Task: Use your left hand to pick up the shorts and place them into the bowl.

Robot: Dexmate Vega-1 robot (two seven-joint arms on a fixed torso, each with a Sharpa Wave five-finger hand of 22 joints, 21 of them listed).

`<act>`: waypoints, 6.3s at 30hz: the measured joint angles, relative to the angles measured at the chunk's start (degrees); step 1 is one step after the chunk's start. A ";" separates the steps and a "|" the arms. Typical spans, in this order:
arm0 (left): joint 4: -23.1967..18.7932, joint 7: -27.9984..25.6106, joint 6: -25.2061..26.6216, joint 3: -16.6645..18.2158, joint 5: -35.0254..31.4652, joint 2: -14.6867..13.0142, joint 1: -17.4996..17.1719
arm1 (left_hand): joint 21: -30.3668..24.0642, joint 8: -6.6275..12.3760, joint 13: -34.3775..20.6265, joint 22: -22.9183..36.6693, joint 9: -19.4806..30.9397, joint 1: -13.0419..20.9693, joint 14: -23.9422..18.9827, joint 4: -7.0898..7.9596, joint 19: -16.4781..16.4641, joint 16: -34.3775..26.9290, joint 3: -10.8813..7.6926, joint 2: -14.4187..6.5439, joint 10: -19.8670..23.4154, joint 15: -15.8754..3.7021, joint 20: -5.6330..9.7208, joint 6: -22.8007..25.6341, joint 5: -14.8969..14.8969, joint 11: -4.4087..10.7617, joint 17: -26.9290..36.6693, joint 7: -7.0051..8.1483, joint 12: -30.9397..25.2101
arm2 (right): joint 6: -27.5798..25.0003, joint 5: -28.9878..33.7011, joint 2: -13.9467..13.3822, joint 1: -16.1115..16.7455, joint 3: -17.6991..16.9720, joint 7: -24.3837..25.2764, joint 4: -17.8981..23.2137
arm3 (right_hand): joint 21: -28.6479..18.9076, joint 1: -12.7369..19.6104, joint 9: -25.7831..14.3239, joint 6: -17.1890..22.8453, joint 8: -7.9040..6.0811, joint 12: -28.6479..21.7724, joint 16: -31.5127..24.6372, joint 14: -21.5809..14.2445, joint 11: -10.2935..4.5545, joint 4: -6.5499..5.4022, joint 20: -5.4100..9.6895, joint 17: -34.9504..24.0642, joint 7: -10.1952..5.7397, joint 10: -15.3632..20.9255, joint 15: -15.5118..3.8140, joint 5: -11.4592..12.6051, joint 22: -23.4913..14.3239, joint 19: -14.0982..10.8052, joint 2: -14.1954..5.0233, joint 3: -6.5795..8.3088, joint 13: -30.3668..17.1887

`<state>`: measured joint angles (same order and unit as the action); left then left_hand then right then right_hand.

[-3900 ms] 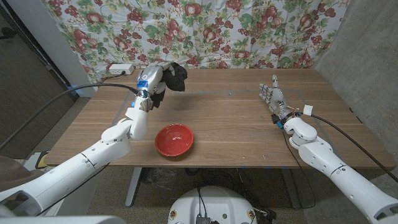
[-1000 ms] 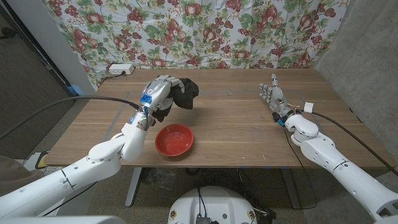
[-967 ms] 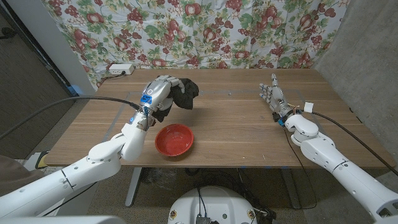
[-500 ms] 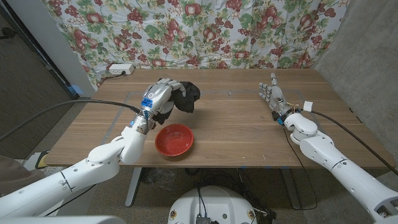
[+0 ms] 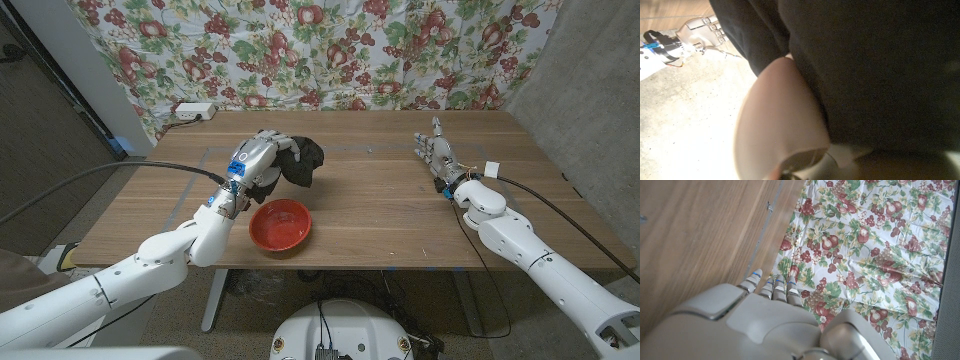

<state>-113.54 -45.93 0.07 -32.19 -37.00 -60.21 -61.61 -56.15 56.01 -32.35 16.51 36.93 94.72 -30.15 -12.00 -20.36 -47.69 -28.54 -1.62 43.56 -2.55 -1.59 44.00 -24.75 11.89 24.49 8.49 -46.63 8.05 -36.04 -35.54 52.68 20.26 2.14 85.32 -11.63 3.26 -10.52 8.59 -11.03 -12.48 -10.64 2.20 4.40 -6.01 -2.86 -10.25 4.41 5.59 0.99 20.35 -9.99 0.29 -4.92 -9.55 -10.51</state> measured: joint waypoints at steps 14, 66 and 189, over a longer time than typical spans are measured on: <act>-0.01 0.48 -2.18 -0.54 0.71 -1.67 -0.03 | 0.00 0.00 0.38 0.11 -0.31 -0.02 -0.19 0.00 0.00 0.00 0.00 -0.01 -0.01 0.19 0.00 -0.01 0.22 0.00 0.00 0.00 -0.01 | -0.46 0.51 0.23 -0.55 0.30 0.16 -0.29 | 0.00 0.00 0.00 0.00 0.00 -0.01 0.00 -0.28 0.00 0.00 0.31 0.00 0.00 0.00 -0.27 0.00 0.00 -0.31 0.00 0.00 0.00; -6.51 1.16 -4.63 1.84 7.78 -14.33 -7.86 | 0.00 0.00 0.38 0.12 -0.30 -0.40 -0.31 0.01 -0.35 0.00 0.01 0.18 0.38 0.30 -0.34 0.20 0.19 0.00 0.01 0.22 -0.01 | -1.22 0.78 0.16 -0.07 0.56 0.69 0.37 | 0.00 0.00 0.00 0.00 0.00 -0.05 0.00 0.06 0.00 0.00 0.30 0.00 0.00 0.00 -0.59 0.00 0.00 -0.30 0.00 0.00 0.00; -0.75 8.65 -3.33 -5.58 3.53 -12.69 -5.66 | 2.85 -1.94 5.59 8.77 -6.62 -3.47 -0.63 0.17 1.29 -2.00 0.17 0.92 1.28 0.61 1.32 7.65 1.80 0.09 0.06 -0.26 1.74 | -2.17 0.89 -0.20 -0.05 1.07 0.02 1.31 | 0.00 0.00 0.00 0.00 0.00 -0.05 0.00 0.05 0.00 0.15 0.30 0.00 0.00 0.00 -0.57 0.00 0.00 -0.30 0.00 0.48 0.00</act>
<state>-114.29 -37.28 -3.25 -37.76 -33.47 -72.90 -67.27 -53.30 54.07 -26.76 25.28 30.30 91.25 -30.78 -11.83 -19.07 -49.68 -28.37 -0.70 44.84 -1.94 -0.27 51.64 -22.95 11.98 24.55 8.23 -44.89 5.88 -35.16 -35.74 52.63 21.33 2.17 86.63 -11.63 3.27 -10.52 8.59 -11.03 -12.53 -10.64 2.25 4.40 -5.86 -2.57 -10.25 4.40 5.59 0.42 20.35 -9.99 -0.01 -4.92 -9.07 -10.51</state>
